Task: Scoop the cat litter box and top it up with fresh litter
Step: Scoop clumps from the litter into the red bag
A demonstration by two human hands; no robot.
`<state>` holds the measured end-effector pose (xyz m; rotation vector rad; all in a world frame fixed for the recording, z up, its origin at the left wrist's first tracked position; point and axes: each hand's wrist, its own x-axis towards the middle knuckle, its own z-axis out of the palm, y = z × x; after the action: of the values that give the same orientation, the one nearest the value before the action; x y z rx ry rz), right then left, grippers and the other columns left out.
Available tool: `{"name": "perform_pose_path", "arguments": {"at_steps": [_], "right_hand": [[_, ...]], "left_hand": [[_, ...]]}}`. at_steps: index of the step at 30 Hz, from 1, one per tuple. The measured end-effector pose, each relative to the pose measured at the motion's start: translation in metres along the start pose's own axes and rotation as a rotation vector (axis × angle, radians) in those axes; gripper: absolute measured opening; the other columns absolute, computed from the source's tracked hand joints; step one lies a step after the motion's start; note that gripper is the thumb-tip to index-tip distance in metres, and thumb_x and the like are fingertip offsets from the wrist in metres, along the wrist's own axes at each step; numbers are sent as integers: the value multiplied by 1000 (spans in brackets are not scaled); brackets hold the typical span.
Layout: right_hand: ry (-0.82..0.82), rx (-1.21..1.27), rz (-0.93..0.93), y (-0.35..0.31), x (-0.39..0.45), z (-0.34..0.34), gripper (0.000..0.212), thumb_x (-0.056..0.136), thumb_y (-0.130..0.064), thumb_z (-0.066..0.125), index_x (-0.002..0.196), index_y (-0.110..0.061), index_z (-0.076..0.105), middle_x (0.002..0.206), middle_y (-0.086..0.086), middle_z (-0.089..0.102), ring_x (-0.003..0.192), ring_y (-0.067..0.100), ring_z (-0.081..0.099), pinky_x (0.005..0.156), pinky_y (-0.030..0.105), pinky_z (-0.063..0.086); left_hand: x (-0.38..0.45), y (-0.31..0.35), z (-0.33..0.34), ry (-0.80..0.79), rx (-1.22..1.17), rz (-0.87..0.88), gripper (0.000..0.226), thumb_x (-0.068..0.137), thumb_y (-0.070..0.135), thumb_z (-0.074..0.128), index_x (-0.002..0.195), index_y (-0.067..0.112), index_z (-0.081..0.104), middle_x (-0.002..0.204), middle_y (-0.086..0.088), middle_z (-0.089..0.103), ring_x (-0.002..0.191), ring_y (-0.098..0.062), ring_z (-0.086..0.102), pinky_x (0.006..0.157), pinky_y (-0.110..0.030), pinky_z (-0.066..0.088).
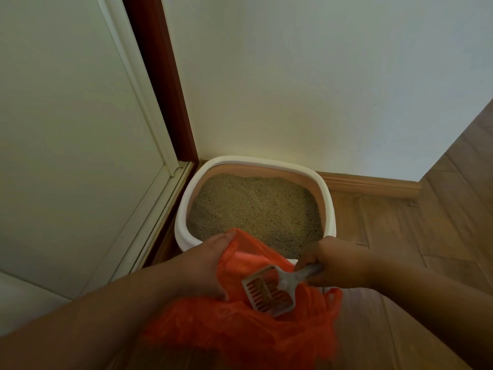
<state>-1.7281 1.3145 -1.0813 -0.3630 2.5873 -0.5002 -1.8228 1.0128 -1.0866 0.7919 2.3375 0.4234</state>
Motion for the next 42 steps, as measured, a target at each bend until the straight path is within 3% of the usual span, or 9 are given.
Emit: {"name": "perform_pose_path", "arguments": {"at_steps": [2, 6, 10, 14, 20, 24, 29, 34, 42], "right_hand": [[-19, -23, -14, -2, 1, 0, 28, 93, -27, 66, 119, -34, 72, 107, -15, 72, 92, -1, 64, 67, 3, 45], [-16, -42, -15, -1, 2, -2, 29, 93, -29, 66, 120, -35, 72, 108, -17, 71, 93, 0, 65, 69, 7, 46], [-4, -70, -13, -3, 1, -8, 27, 93, -35, 67, 120, -35, 72, 110, -15, 73, 94, 1, 67, 84, 24, 57], [10, -132, -29, -4, -1, -13, 29, 94, -39, 64, 121, -34, 71, 111, -14, 72, 96, 4, 68, 86, 29, 58], [71, -28, -21, -4, 2, -12, 26, 91, -41, 70, 116, -32, 74, 104, -15, 73, 90, -1, 66, 76, 15, 53], [81, 122, 37, -3, 1, -11, 25, 88, -36, 75, 112, -29, 77, 100, -14, 74, 90, -4, 66, 79, 18, 55], [102, 400, 127, 9, -3, -16, 23, 85, -25, 80, 108, -25, 79, 88, -13, 73, 70, -8, 64, 61, 11, 49], [90, 408, 176, 17, -4, -16, 24, 84, -27, 82, 107, -30, 79, 94, -10, 74, 69, 0, 66, 63, 18, 54], [58, 331, 134, 6, -1, -17, 18, 85, -30, 79, 103, -27, 78, 74, -23, 69, 63, -5, 63, 60, 17, 52]], "left_hand": [[0, -1, 0, 5, 1, 2, 140, 67, 35, 93, 158, 40, -12, 166, 15, 2, 148, -15, 24, 113, -30, 33], [0, -2, 0, 13, -2, -4, 138, 67, 35, 92, 159, 39, -11, 166, 16, 3, 148, -14, 25, 111, -28, 34], [0, -3, 1, 16, -1, -4, 138, 67, 34, 92, 160, 38, -10, 165, 14, 5, 146, -14, 28, 110, -28, 38], [0, -2, 0, 12, -3, -3, 137, 68, 32, 92, 160, 37, -10, 165, 13, 6, 144, -14, 31, 108, -28, 41], [1, -1, 1, 6, -8, -7, 137, 68, 31, 92, 160, 37, -9, 164, 12, 8, 144, -14, 30, 108, -26, 38], [1, 1, 0, 14, 1, -7, 134, 70, 30, 91, 160, 35, -7, 164, 12, 10, 144, -13, 29, 105, -22, 34], [1, 1, -1, 15, -7, -24, 135, 69, 30, 91, 159, 38, -9, 165, 12, 9, 146, -14, 28, 112, -30, 36], [2, 1, -1, 16, 18, -21, 135, 70, 32, 91, 160, 36, -9, 165, 11, 8, 146, -15, 28, 112, -28, 34], [7, -1, 1, 38, 1, -13, 135, 68, 33, 92, 159, 37, -7, 164, 14, 8, 144, -11, 29, 109, -24, 35]]}}
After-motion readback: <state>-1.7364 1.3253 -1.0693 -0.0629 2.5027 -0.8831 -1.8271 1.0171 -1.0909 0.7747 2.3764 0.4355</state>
